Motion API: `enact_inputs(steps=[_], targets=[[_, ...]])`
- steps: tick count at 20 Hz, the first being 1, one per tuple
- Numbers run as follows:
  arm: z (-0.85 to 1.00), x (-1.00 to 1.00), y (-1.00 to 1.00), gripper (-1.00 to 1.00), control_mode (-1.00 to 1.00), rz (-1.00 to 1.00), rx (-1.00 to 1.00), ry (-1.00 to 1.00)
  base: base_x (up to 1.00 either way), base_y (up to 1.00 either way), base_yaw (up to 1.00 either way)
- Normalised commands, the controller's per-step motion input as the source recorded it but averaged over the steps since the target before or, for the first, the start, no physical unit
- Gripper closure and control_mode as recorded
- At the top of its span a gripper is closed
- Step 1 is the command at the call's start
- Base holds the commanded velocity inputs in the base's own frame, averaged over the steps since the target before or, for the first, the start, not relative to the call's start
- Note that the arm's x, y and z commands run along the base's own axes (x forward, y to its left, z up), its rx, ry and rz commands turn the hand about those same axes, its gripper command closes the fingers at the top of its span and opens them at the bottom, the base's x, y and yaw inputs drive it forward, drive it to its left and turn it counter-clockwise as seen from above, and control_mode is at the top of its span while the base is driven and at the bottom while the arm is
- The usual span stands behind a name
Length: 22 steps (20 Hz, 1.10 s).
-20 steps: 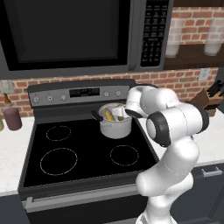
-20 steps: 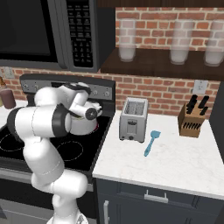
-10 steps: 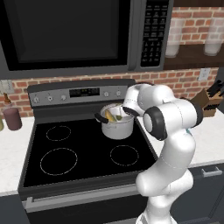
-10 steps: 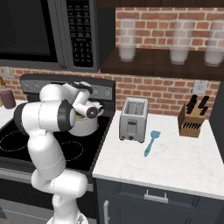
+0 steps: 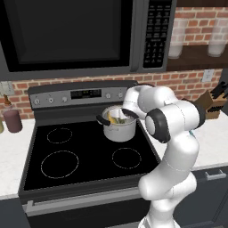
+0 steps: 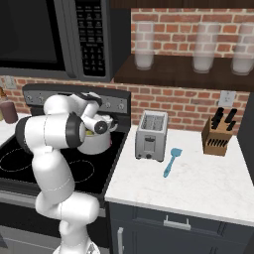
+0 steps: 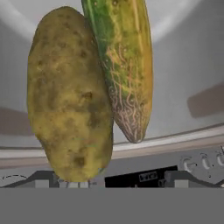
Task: Put the cucumber and potato in the pot. Retrieve the spatula and lightly stir the vegetables in the pot.
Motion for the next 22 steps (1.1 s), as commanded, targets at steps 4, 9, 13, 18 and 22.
enact_inputs(steps=[4,9,13,18,22], targets=[[0.04,-0.03,0.0,-1.0,-1.0,0.0,0.0,-0.02,0.0,0.0,0.0],[0.14,-0.23,0.0,-1.0,-1.0,0.0,0.0,-0.09,0.0,0.0,0.0],[0.26,-0.32,0.0,-1.0,-1.0,0.0,0.0,-0.06,0.0,0.0,0.0],[0.3,-0.31,-0.18,-1.0,-1.0,-0.01,0.02,-0.01,0.0,0.0,0.0],[0.49,-0.61,-0.48,-1.0,-1.0,0.0,0.09,0.0,0.0,0.0,0.0]])
